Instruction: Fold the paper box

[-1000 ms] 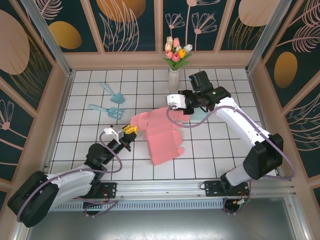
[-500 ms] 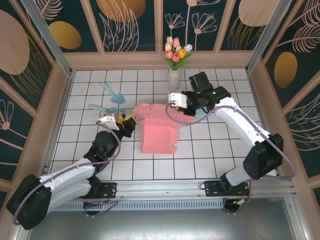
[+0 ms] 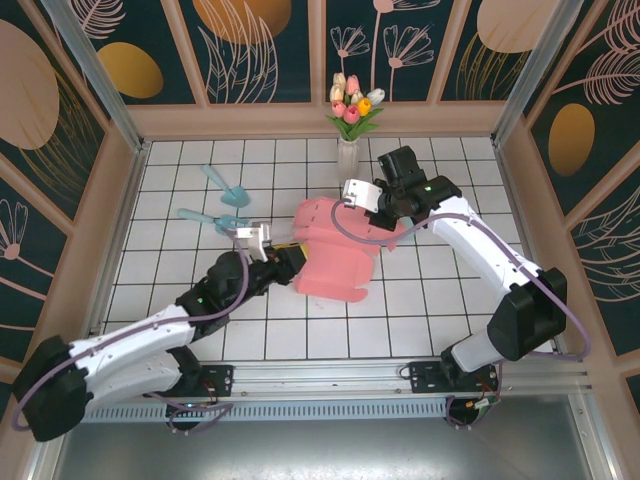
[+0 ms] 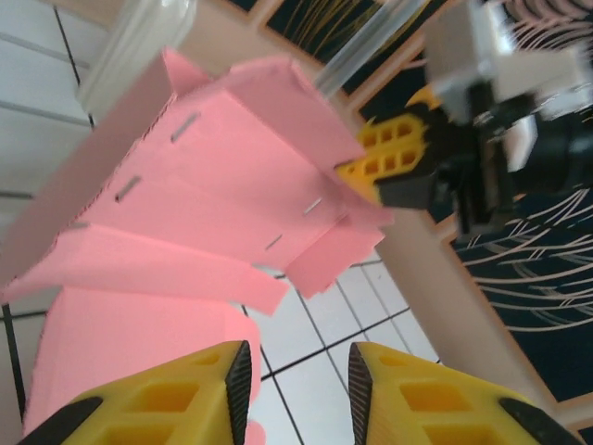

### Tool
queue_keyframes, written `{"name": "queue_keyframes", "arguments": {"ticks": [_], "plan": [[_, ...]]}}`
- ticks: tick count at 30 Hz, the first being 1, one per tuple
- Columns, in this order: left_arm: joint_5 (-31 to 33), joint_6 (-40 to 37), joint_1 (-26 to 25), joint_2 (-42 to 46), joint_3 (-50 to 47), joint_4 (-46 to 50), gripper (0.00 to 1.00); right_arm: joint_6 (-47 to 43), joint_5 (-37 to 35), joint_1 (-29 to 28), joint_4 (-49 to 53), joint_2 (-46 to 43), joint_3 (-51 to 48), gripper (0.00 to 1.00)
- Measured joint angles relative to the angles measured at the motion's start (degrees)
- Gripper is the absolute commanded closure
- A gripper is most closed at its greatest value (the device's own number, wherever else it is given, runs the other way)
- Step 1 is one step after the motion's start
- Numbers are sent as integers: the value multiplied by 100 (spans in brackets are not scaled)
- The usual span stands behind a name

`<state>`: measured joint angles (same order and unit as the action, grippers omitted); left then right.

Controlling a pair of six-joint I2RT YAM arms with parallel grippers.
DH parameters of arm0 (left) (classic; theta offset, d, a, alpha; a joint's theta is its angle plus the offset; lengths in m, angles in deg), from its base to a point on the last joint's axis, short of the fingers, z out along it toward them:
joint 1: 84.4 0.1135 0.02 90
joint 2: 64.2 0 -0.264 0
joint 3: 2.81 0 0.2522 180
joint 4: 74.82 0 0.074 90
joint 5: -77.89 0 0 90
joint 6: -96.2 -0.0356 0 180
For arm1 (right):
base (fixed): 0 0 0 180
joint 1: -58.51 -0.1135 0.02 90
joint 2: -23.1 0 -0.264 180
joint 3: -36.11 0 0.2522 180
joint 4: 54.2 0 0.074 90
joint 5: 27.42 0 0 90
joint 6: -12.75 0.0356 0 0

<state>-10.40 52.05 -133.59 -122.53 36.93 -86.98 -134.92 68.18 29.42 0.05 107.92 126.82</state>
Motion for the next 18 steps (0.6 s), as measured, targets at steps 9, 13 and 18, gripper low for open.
{"name": "queue_keyframes", "arguments": {"ticks": [9, 13, 18], "plan": [[807, 13, 116, -1495, 704, 269, 75, -184, 48, 0, -61, -210, -398, 100], [933, 13, 581, -1707, 831, 275, 75, -398, 105, -7, -149, -461, -702, 100], [966, -33, 833, -1895, 990, 308, 75, -551, 142, -35, -339, -647, -988, 100]]}}
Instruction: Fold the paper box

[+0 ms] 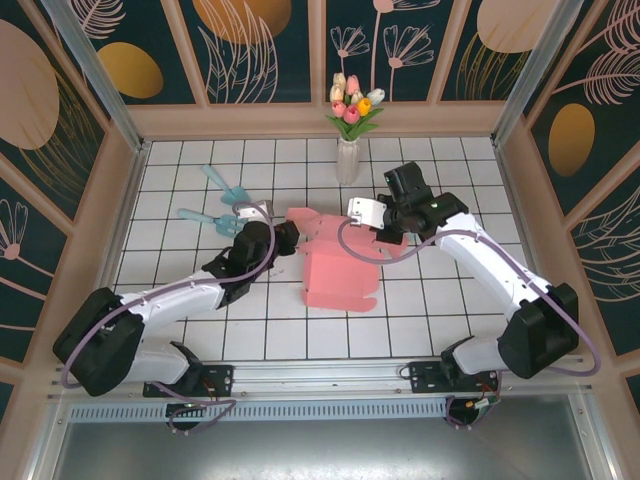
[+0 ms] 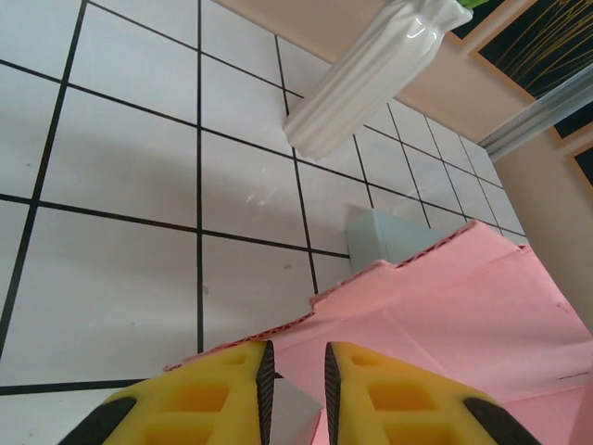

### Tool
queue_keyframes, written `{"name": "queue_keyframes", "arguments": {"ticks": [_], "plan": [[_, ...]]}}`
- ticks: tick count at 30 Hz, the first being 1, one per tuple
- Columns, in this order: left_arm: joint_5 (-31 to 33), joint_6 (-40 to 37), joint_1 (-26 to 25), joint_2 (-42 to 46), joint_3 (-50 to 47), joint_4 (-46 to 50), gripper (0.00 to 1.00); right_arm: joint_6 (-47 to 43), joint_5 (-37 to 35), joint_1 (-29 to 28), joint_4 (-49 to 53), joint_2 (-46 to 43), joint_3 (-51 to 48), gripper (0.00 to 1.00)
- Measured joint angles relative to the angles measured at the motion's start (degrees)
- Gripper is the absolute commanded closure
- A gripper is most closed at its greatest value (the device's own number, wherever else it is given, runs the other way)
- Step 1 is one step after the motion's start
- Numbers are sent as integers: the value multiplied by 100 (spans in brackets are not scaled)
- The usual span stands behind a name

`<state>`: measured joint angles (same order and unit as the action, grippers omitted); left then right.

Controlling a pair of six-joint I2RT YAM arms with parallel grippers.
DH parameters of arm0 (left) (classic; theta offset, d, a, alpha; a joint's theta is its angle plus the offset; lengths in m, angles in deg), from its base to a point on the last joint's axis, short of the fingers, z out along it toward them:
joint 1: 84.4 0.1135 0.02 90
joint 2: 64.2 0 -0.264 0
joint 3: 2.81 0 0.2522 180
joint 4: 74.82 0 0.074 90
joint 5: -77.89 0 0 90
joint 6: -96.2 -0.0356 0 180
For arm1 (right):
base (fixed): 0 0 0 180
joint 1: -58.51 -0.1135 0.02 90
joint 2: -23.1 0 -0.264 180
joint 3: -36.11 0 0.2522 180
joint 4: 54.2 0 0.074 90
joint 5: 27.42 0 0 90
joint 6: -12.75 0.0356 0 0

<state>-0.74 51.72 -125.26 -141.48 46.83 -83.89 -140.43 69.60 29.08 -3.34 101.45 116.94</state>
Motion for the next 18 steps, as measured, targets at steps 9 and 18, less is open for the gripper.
{"name": "queue_keyframes", "arguments": {"ticks": [9, 18], "plan": [[-192, -90, 0, -369, 595, 96, 76, -103, -166, -105, -455, -42, -323, 100], [-868, -22, 0, -857, 837, 76, 76, 133, -479, -127, -726, 46, -256, 100]]}}
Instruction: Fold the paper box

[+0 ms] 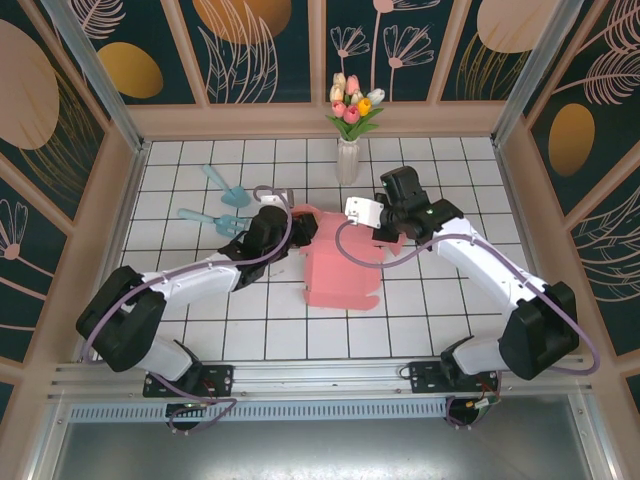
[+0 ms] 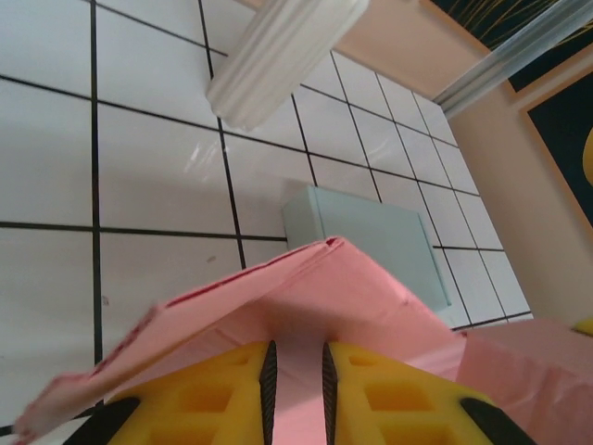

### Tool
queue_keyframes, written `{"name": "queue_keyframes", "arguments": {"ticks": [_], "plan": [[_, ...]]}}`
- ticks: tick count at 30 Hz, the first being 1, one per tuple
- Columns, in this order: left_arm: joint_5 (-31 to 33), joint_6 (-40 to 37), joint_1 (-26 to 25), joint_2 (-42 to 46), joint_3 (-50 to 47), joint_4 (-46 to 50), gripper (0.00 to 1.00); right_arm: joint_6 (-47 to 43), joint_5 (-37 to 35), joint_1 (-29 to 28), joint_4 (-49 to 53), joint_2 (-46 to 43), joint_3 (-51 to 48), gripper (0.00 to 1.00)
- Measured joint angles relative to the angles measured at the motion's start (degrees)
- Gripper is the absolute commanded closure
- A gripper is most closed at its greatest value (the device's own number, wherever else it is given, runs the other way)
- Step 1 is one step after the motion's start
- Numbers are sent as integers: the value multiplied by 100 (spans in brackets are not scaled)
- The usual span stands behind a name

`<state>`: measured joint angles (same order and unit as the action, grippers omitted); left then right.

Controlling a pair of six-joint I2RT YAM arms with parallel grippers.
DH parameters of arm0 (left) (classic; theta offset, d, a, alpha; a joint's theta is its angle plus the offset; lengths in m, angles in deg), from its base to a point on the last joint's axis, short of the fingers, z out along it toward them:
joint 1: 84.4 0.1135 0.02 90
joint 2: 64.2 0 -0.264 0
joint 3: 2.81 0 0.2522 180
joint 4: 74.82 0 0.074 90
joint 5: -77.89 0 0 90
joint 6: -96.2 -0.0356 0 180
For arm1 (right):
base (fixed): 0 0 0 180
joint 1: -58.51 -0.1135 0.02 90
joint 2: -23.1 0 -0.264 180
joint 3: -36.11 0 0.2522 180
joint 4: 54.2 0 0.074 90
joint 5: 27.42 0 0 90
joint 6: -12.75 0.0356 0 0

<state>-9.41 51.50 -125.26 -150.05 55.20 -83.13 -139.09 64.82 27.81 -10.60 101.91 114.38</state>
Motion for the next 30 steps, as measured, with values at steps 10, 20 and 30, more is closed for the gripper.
{"name": "queue_keyframes", "arguments": {"ticks": [10, 20, 30], "plan": [[280, -4, 0, 7, -136, 28, 75, 111, -273, -214, -468, 114, -205, 100], [756, -20, 76, 219, -1137, 175, 75, 133, -586, -380, -1067, 114, -627, 100], [1032, 4, 197, 238, -1576, 219, 77, 136, -789, -448, -1325, -197, -824, 100]]}}
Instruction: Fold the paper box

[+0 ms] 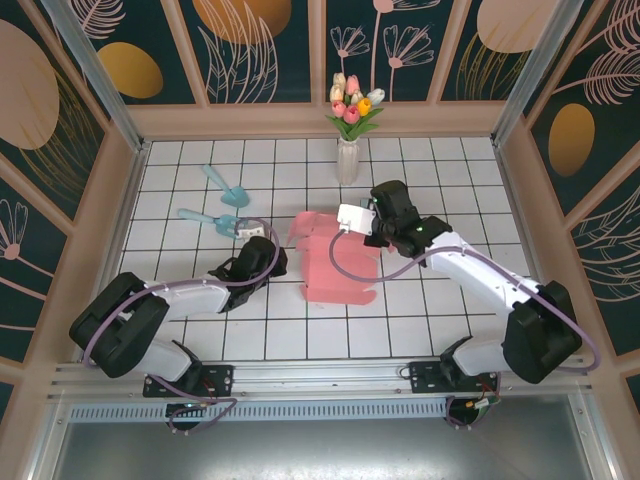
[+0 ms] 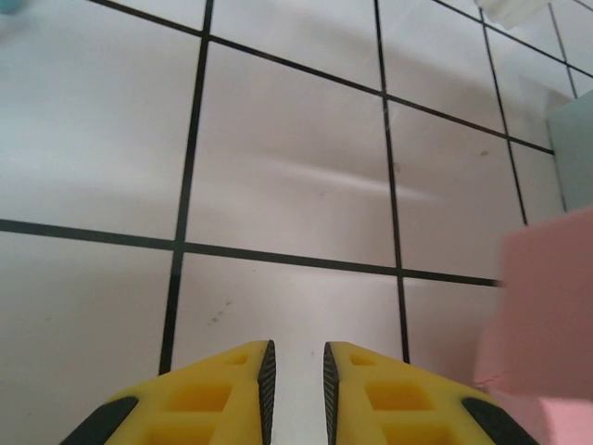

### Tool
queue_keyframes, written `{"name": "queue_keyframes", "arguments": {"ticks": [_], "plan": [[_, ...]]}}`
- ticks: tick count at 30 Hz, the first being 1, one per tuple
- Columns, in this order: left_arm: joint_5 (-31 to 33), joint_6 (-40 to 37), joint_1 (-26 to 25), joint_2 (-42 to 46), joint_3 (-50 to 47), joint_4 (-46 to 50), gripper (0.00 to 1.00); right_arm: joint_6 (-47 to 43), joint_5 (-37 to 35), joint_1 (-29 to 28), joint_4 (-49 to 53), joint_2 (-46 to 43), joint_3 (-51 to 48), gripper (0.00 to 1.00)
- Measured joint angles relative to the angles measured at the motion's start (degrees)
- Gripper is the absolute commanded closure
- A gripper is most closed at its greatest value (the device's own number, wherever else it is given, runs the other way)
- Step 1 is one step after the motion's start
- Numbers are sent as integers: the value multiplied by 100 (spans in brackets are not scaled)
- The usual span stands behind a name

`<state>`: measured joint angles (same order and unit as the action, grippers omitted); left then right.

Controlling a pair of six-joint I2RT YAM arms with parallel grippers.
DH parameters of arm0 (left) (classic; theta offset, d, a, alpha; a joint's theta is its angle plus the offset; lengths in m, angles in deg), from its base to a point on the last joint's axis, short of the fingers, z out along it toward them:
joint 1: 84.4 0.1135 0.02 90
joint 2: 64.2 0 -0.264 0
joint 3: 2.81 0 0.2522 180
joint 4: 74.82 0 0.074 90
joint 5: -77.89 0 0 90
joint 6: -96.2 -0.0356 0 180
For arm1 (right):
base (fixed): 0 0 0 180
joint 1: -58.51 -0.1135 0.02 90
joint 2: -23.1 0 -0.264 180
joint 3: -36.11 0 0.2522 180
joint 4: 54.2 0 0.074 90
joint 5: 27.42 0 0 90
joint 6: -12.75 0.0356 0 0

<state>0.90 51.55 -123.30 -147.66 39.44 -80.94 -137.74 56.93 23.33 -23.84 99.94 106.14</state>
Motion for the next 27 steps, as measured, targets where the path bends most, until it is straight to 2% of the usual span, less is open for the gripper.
{"name": "queue_keyframes", "arguments": {"ticks": [13, 24, 27], "plan": [[-343, 166, 0, -350, 61, -234, 78, 90, -52, -46, -125, -199, -175, 100], [380, 164, 0, -374, 387, -378, 74, 107, 256, -105, -186, -166, -284, 100], [367, 166, 2, -487, 398, -531, 73, 125, 490, -105, -184, -168, -302, 100]]}}
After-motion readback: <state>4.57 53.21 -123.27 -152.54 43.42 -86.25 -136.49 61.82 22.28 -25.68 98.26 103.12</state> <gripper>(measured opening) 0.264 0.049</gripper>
